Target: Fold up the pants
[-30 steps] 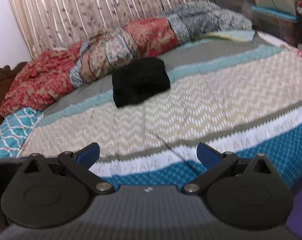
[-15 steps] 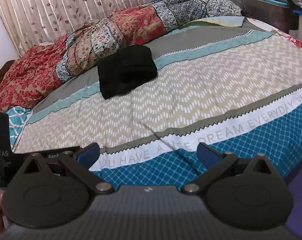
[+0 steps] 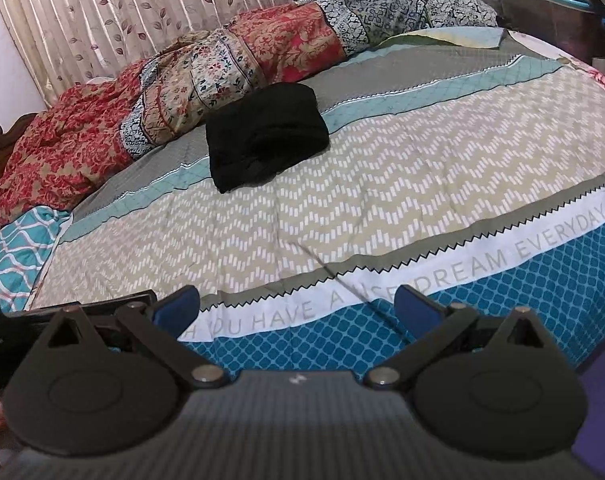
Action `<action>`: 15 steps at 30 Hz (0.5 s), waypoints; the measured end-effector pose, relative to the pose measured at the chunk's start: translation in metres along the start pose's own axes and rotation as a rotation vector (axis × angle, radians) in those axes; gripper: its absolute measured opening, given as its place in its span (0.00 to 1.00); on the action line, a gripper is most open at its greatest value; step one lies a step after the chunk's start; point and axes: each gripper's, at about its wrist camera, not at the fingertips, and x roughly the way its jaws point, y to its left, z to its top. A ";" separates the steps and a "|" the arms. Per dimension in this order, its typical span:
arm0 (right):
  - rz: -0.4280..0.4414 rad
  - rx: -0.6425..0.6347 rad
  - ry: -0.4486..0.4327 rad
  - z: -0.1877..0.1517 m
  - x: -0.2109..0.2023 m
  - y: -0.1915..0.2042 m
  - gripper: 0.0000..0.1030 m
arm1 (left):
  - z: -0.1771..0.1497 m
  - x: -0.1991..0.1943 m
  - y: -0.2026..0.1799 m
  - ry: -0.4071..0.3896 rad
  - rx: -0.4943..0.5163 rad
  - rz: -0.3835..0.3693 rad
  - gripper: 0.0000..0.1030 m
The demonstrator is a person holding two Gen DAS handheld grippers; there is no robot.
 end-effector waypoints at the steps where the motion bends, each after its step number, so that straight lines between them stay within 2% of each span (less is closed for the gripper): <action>1: 0.001 0.000 0.000 0.000 0.000 0.000 1.00 | 0.000 0.000 0.000 0.003 -0.001 -0.005 1.00; 15: 0.013 -0.005 0.005 -0.001 0.000 -0.002 1.00 | -0.006 0.004 -0.007 0.047 0.002 -0.012 1.00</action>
